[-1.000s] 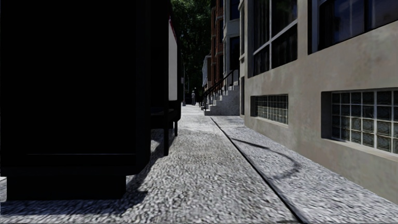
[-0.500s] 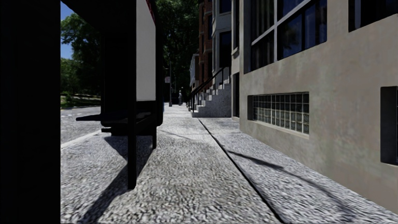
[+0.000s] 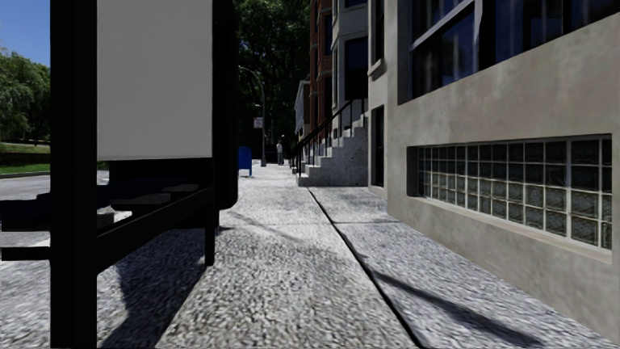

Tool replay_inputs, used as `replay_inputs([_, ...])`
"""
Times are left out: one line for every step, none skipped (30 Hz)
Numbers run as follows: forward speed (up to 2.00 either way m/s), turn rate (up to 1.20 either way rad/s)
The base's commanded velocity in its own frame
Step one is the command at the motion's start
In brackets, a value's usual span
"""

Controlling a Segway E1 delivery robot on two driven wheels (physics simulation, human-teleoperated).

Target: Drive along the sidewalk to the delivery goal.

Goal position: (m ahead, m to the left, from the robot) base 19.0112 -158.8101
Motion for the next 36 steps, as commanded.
replay_inputs([2.0,0.0])
replay_inputs([2.0,0.0])
replay_inputs([2.0,0.0])
replay_inputs([2.0,0.0])
replay_inputs([2.0,0.0])
replay_inputs([2.0,0.0])
replay_inputs([2.0,0.0])
replay_inputs([2.0,0.0])
replay_inputs([2.0,0.0])
replay_inputs([2.0,0.0])
replay_inputs([2.0,0.0])
replay_inputs([2.0,0.0])
replay_inputs([2.0,0.0])
replay_inputs([2.0,0.0])
replay_inputs([2.0,0.0])
replay_inputs([2.0,0.0])
replay_inputs([2.0,0.0])
replay_inputs([2.0,0.0])
replay_inputs([2.0,0.0])
replay_inputs([2.0,0.0])
replay_inputs([2.0,0.0])
replay_inputs([2.0,0.0])
replay_inputs([2.0,0.0])
replay_inputs([2.0,0.0])
replay_inputs([2.0,0.0])
replay_inputs([2.0,0.0])
replay_inputs([2.0,0.0])
replay_inputs([2.0,0.0])
replay_inputs([2.0,0.0])
replay_inputs([2.0,0.0])
replay_inputs([2.0,0.0])
replay_inputs([2.0,0.0])
replay_inputs([2.0,0.0])
replay_inputs([2.0,0.0])
replay_inputs([2.0,0.0])
replay_inputs([2.0,0.0])
